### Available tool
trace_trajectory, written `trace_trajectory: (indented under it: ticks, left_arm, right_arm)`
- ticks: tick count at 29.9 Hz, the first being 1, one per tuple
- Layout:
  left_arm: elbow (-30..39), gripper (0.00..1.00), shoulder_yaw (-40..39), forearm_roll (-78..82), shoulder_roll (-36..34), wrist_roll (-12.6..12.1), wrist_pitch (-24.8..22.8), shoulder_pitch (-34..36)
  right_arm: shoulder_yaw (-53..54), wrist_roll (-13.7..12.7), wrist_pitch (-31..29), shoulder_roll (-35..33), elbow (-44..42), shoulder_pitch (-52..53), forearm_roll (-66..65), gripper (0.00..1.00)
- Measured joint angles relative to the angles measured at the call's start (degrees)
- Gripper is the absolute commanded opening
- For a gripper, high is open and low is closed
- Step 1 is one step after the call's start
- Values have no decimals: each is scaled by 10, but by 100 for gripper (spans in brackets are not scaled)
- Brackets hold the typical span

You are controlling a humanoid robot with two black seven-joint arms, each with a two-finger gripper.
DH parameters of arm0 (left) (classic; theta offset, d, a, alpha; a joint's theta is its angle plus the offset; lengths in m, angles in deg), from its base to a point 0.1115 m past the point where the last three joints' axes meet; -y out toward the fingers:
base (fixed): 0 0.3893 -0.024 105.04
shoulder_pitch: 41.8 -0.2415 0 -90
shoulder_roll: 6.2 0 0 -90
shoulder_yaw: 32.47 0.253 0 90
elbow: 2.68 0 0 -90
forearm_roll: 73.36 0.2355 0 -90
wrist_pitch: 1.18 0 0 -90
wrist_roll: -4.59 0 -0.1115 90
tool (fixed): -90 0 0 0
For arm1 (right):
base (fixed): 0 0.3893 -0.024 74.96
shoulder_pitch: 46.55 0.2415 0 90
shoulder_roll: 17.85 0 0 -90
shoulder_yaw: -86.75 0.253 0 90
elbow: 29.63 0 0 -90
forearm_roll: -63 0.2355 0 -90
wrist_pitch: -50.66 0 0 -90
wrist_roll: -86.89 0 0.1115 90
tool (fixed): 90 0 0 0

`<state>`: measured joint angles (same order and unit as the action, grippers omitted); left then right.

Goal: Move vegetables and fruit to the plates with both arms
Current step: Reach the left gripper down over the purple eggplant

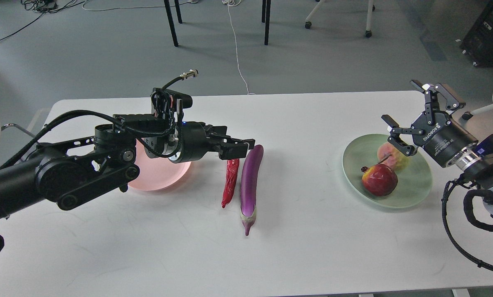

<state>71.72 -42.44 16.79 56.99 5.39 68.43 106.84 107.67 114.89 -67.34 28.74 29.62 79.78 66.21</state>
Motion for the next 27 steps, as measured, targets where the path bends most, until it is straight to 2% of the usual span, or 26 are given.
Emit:
trace_trajectory:
  ticks: [3,6,9,15,20,27]
  left_arm:
    - [-6,98,50,7,21,-24,-19,40]
    - [-32,98,63,9,57,-54,-30,58]
    - [-70,98,65,9,104,-71,-46,65]
    - [-135,98,66,9,188,-88,-73,72]
    - [-182,98,67,10,246,-97,-76,68]
    - [-215,98,116,22,267,-96,-73,71]
  right_arm:
    - [0,0,0,0,-1,-1,0,99]
    - [0,0,0,1,-1,-1,-1,99]
    - [0,0,0,2,-1,-1,-3,99]
    - [0,0,0,1,-1,-2,-4,99]
    - [0,0,0,-2,0,-4,-6,99]
    - [0,0,0,-5,2,-13,-7,99]
